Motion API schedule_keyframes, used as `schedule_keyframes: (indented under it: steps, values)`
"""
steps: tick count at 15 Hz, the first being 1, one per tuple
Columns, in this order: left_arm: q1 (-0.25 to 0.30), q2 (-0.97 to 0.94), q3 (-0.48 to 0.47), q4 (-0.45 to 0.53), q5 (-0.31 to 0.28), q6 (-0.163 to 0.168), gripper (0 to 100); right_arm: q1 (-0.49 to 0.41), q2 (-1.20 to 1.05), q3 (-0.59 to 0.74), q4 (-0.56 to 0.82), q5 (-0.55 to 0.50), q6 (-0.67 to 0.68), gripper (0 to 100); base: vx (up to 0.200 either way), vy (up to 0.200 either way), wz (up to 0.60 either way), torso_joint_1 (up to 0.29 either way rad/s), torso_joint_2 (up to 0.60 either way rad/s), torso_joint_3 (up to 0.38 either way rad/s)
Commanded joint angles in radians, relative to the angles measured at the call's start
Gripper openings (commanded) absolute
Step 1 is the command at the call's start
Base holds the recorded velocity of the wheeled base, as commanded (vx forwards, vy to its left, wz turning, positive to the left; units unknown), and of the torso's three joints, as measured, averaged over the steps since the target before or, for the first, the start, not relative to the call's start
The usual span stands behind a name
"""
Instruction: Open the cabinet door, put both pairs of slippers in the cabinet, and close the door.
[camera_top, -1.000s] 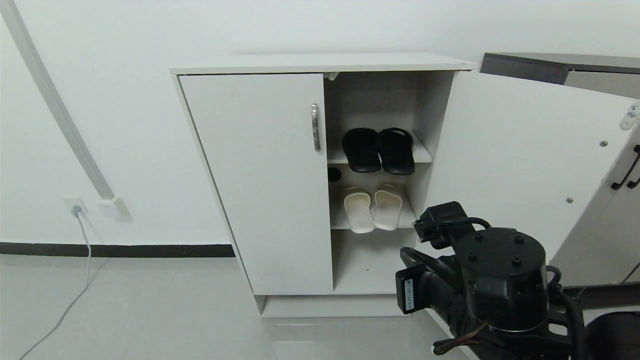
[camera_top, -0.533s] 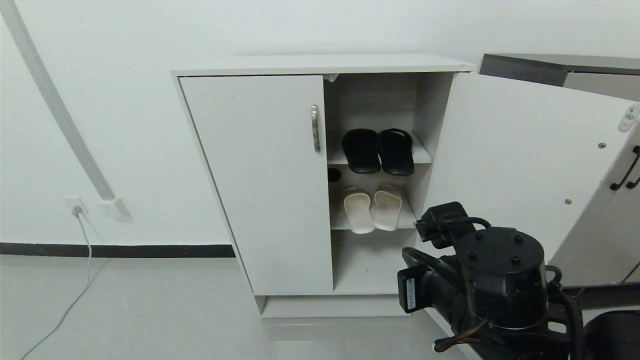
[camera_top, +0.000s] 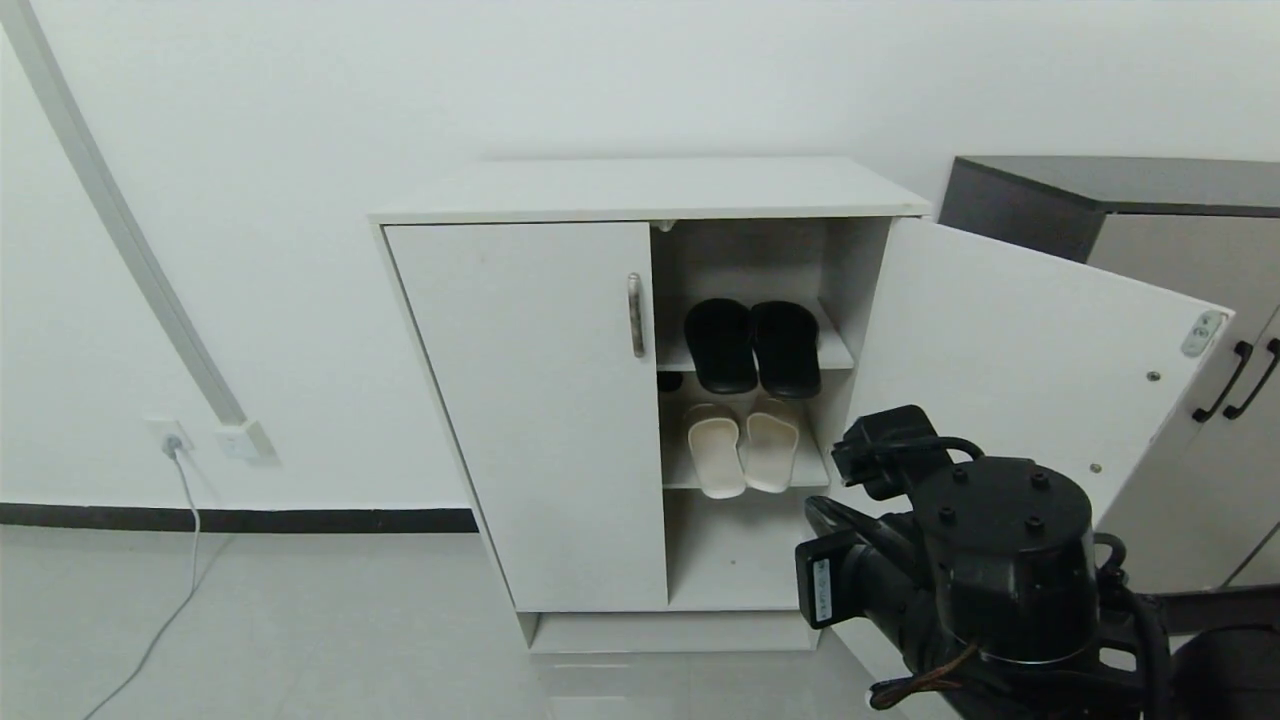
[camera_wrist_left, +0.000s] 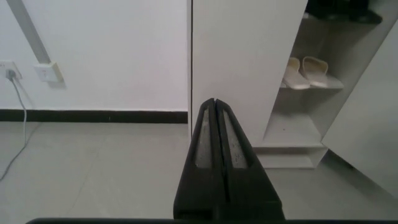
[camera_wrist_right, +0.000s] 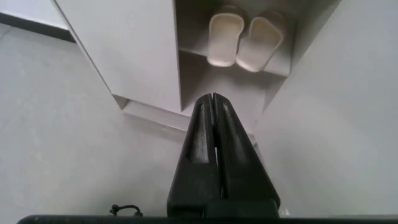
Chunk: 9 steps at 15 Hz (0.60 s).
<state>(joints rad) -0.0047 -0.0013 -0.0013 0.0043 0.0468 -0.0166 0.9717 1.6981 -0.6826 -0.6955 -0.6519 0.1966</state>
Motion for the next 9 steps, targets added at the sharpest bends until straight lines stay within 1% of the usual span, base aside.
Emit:
schedule_keyframes:
  steps: [1, 4, 9]
  values:
    - [0.0, 0.001, 0.0, 0.0, 0.001, 0.001, 0, 0.001, -0.002, 0.0, -0.001, 0.0, 0.0, 0, 0.0, 0.0, 0.0, 0.124, -0.45, -0.339]
    - [0.0, 0.001, 0.0, 0.0, 0.001, 0.0, 0, 0.001, 0.002, 0.0, -0.001, 0.0, 0.0, 0, 0.0, 0.0, 0.0, 0.123, -0.47, -0.328]
    - [0.0, 0.001, 0.001, 0.0, 0.001, 0.001, 0, 0.001, 0.005, 0.0, -0.001, 0.0, 0.0, 0, 0.0, 0.0, 0.0, 0.161, -0.48, -0.321]
